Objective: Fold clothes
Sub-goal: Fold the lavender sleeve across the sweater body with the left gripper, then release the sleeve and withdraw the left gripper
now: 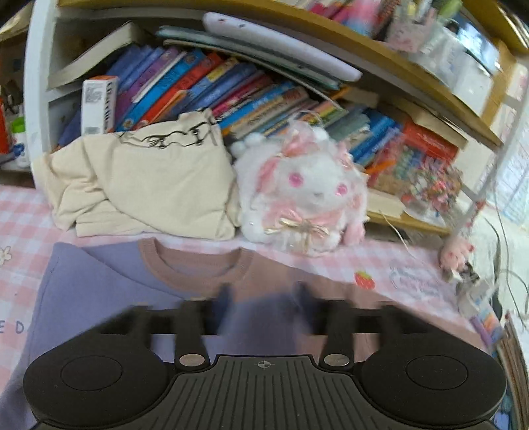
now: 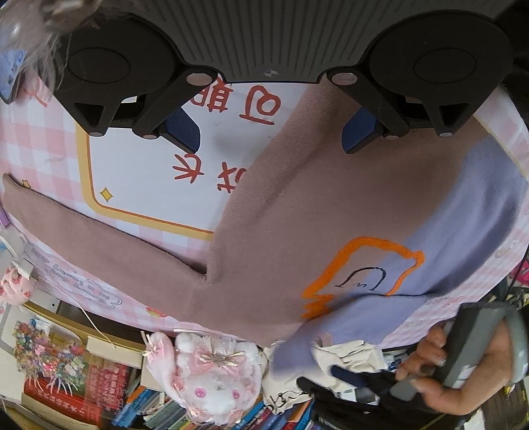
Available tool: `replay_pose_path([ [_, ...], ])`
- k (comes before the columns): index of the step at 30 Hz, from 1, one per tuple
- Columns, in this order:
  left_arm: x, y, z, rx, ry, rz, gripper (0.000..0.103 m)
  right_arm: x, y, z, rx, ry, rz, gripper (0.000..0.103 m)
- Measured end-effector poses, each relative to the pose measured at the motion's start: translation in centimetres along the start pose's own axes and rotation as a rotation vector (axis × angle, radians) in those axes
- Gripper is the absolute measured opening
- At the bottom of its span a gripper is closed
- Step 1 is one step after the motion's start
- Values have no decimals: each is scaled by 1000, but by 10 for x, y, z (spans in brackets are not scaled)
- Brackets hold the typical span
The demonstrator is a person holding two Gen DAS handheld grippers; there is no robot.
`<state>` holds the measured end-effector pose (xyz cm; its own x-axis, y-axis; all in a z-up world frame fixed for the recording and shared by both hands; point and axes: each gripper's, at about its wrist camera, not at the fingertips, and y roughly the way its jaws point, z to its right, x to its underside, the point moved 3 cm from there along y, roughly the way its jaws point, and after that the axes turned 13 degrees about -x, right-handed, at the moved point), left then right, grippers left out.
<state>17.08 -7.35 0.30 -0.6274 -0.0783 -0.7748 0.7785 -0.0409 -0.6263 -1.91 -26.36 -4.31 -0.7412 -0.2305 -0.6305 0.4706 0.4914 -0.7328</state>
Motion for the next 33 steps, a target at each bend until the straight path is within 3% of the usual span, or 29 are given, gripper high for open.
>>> replay_pose_path([
  [5,24,-33,-16,-60,129,31,66,0,0,1,4,25,5,93],
  [11,87,-73,-77,-272,251,-40,66,1,1,-2,16,86,22,93],
  [14,115,-94,-106,-363,251,-72,66,2,3,-3,40,142,37,92],
  [17,129,-111,-136,-415,147,-114,66,5,1,-2,71,218,61,90],
  [19,135,-118,-154,-424,60,-130,66,7,0,-3,91,263,76,88],
  [21,139,-123,-171,-422,-14,-147,65,9,-2,-4,111,301,88,79],
  [24,143,-124,-185,-370,-45,-176,58,12,-4,-7,141,354,106,66],
  [26,146,-123,-192,-334,-53,-202,38,14,-5,-13,161,360,108,56],
  [28,152,-123,-196,-302,-81,-210,30,16,-5,-17,175,368,104,51],
  [31,155,-124,-199,-249,-115,-210,9,20,-6,-24,197,380,99,42],
  [33,156,-124,-202,-227,-126,-213,7,21,-6,-28,193,391,99,31],
])
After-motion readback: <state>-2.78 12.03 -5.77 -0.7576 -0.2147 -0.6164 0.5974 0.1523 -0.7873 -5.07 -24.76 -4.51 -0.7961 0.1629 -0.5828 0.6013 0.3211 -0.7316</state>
